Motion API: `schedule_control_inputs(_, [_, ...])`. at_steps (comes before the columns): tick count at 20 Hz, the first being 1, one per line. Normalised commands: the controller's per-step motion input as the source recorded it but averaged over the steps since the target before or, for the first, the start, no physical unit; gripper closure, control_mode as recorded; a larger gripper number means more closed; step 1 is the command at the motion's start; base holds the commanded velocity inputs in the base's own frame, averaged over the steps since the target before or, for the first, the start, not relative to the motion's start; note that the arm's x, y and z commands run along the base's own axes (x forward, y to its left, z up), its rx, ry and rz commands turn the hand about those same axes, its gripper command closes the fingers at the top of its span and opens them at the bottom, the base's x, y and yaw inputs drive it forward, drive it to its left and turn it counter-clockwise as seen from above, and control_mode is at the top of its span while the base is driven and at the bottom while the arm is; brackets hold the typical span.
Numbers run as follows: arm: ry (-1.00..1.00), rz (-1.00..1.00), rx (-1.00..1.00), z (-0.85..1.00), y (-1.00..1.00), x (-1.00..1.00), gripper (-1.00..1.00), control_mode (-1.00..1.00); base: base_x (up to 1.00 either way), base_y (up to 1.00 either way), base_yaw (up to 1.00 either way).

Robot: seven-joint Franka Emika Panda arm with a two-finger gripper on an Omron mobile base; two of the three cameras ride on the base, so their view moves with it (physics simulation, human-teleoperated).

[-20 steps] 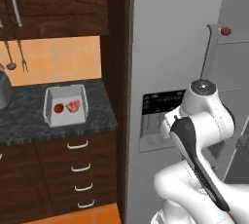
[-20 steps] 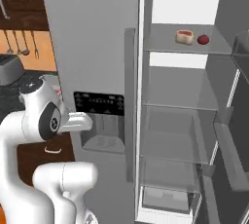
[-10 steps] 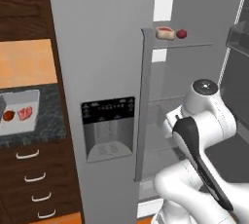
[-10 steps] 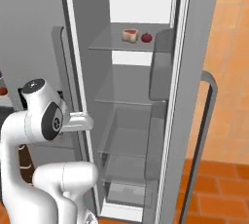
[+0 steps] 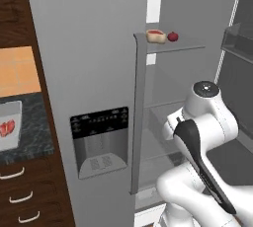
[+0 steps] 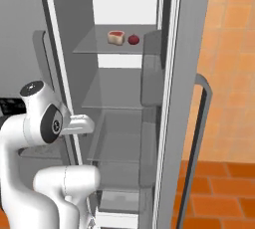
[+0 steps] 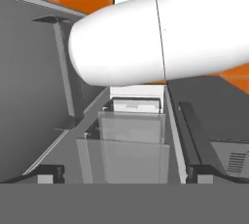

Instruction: Place one tomato and one steak in each tupperware on the nearby counter, to pack two identical lunches.

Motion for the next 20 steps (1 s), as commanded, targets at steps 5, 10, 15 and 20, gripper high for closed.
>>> schedule_control_inputs(5, [0.00, 0.00, 0.00, 0.00, 0.00, 0.00, -1.00, 1.00, 0.18, -0.29, -0.21])
schedule_control_inputs(10, [-0.03, 0.00, 0.04, 0.00, -0.03, 0.04, -1.00, -1.00, 0.04, -0.11, -0.04])
schedule_control_inputs(15, [-0.29, 0.00, 0.07, 0.23, 0.00, 0.38, -1.00, -1.00, 0.00, 0.00, 0.00])
schedule_control_inputs(20, [-0.41, 0.05, 0.09, 0.68, 0.00, 0.50, -1.00, -1.00, 0.00, 0.00, 0.00])
